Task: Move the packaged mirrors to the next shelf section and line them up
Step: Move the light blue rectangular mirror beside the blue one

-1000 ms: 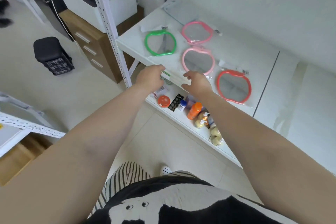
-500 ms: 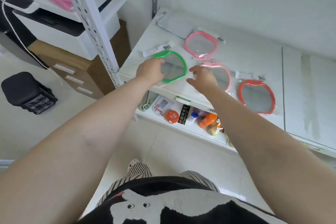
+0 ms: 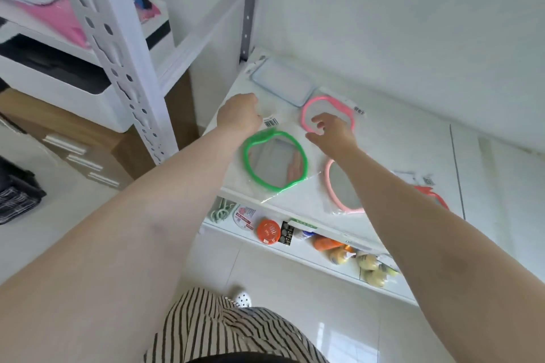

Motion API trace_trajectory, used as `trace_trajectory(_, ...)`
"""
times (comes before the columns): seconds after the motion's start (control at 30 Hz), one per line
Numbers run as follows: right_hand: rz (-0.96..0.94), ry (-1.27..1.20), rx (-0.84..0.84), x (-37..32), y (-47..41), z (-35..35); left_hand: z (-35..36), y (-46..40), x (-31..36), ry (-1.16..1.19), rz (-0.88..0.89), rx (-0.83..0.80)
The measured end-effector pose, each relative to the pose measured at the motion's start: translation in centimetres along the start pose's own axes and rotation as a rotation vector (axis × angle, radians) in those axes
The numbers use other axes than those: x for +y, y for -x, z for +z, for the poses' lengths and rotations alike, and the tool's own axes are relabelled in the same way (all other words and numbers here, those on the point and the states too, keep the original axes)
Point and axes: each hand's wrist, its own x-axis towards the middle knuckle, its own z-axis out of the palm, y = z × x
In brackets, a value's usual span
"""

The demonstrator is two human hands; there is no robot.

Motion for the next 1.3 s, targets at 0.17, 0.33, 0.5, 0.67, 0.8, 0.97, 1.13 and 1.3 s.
trace_trajectory(0.17, 0.052, 0.047, 0.03, -0.4, -5.4, 0.9, 1.7, -4.6, -0.3, 0.046, -0.043, 0.044)
trace_trajectory(0.33, 0.051, 0.092, 0.139, -1.0, -10.5, 2.4, 3.0, -9.5, -0.2, 0.123, -0.052, 0.08)
trace_trajectory(0.5, 0.126, 0.234, 0.182, -0.9, -13.8, 4.1, 4.0, -13.1, -0.1, 0.11, -0.011, 0.096)
trace_trajectory(0.67, 0.167, 0.261, 0.229, 0.1, -15.6, 6.2, 5.9, -15.4, -0.7, 0.122, 0.002, 0.043)
trace_trajectory(0.8, 0.177, 0.231, 0.281, 0.0, -16.1, 7.0, 6.6, -16.1, -0.8, 0.192, -0.138, 0.033)
trace_trajectory(0.97, 0.175, 0.124, 0.256, -0.1, -16.8, 7.2, 6.2, -16.5, -1.3, 0.433, -0.32, 0.028)
trace_trajectory(1.13, 0.159, 0.077, 0.192, -0.3, -16.6, 6.5, 5.5, -15.7, -0.2, 0.929, -0.358, 0.099)
trace_trajectory(1.3, 0.101, -0.263, 0.188, -1.5, -14.9, 3.0, 2.5, -14.1, 0.4, 1.022, -0.355, 0.204)
